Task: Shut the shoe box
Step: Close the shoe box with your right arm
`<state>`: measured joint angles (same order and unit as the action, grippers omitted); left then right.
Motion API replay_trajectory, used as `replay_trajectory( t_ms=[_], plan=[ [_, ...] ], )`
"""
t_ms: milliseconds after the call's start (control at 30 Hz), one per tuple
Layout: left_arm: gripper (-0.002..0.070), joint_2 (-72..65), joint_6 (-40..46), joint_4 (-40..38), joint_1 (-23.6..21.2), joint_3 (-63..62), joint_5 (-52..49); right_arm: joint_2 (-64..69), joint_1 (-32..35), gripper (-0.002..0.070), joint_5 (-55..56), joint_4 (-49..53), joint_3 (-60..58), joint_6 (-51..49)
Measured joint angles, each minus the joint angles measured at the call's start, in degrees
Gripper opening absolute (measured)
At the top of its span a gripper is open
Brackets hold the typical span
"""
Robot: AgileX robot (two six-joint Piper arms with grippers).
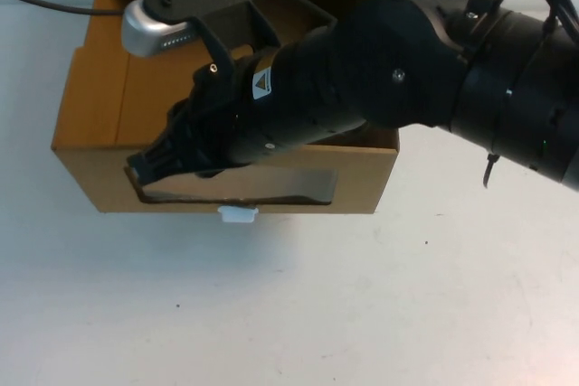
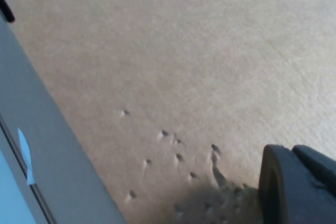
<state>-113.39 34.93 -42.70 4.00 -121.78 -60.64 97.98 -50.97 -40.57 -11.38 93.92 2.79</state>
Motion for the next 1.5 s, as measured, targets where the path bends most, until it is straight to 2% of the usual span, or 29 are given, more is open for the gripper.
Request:
replay_trajectory(
  t_ms=[467,800,1267,1500],
  plan=[
    [-0.0003,0.00,0.00,0.00,0.00,-0.10,-0.70,0.57,0.00,-0.0011,-11.34,-4.38,2.74,3.42],
    [-0.0003,0.00,0.00,-0.10,0.00,-0.10,-0.94,2.22,0.35,-0.0011,-4.74,-0.63,2.74,3.01],
    [-0.0003,0.00,0.00,-0.22,0.00,-0.10,-0.94,4.55,6.28,-0.0011,2.17,-0.90,3.01,2.79],
    [-0.0003,0.00,0.00,-0.32,0.00,-0.10,-0.94,6.89,8.72,-0.0012,2.72,-2.40,7.32,3.02]
  ],
)
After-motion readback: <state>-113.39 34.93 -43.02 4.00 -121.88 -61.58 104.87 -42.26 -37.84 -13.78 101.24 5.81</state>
